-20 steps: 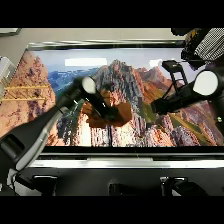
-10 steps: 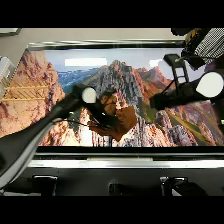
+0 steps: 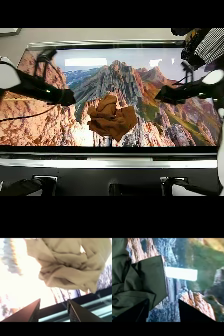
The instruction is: Fold the clothes and pants, and hang the long-sleeved shirts on hangers.
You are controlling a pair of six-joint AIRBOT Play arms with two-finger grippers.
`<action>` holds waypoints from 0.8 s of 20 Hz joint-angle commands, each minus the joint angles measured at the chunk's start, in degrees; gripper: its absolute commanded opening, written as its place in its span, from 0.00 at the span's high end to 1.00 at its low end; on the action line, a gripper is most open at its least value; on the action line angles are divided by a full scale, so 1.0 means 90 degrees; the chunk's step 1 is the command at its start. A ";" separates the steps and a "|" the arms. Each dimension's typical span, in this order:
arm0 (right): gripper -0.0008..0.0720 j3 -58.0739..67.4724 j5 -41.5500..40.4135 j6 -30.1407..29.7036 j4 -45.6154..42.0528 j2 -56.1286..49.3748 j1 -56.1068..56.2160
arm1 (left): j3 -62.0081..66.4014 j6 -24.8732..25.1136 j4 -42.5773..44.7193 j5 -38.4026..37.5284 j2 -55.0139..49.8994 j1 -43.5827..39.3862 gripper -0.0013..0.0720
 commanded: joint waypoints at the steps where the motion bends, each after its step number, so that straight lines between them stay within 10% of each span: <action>1: 0.39 -0.0194 -0.0124 -0.0702 0.1076 -0.1260 0.0138 | -0.0005 0.0000 0.0126 -0.0005 0.0199 0.0330 0.45; 10: 0.40 -0.0194 -0.0772 -0.0833 0.1069 -0.2358 0.1173 | -0.0010 -0.0505 0.0138 0.0070 0.0066 0.0401 0.44; 12: 0.42 -0.0194 -0.0758 -0.0801 0.1015 -0.2429 0.1355 | -0.0010 -0.0500 0.0124 0.0114 0.0068 0.0505 0.27; 16: 0.94 -0.0194 -0.0726 -0.0772 0.0918 -0.2351 0.1336 | -0.0080 -0.0175 0.0117 0.0005 0.0124 0.0935 0.23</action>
